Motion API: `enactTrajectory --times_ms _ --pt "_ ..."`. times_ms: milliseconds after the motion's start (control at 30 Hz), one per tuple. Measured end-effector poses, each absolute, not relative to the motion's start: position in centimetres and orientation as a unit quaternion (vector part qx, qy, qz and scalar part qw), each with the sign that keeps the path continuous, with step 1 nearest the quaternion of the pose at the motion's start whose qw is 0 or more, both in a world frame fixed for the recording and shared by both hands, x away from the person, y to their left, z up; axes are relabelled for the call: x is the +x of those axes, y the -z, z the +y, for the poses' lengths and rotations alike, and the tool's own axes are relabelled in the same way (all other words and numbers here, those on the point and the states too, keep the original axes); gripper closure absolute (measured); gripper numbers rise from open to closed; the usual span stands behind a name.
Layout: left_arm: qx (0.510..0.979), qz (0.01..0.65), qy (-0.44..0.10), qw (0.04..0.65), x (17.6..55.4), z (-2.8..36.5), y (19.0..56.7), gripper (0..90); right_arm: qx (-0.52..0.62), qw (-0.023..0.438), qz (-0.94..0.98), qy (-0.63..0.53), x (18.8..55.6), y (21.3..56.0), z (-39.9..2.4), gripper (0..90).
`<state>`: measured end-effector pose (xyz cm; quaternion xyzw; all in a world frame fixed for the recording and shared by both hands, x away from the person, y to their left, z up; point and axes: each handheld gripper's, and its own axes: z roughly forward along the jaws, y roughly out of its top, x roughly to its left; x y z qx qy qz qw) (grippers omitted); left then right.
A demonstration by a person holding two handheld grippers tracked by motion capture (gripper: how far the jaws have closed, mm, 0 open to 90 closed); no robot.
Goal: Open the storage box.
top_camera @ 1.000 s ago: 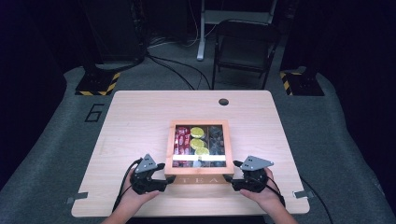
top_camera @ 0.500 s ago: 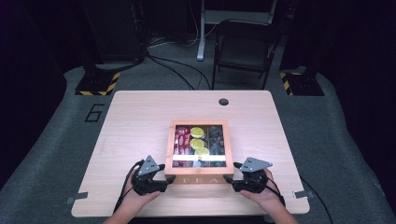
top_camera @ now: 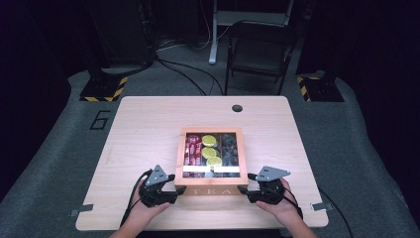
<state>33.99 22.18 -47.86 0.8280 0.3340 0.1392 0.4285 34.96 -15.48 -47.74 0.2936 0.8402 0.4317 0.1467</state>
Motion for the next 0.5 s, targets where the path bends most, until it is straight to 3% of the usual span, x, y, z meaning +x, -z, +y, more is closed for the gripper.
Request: enactTrajectory --times_ms 500 --pt "0.818 0.326 -0.156 0.449 33.92 22.06 47.26 39.3 0.299 0.151 0.826 -0.453 34.86 47.20 -15.55 42.8"
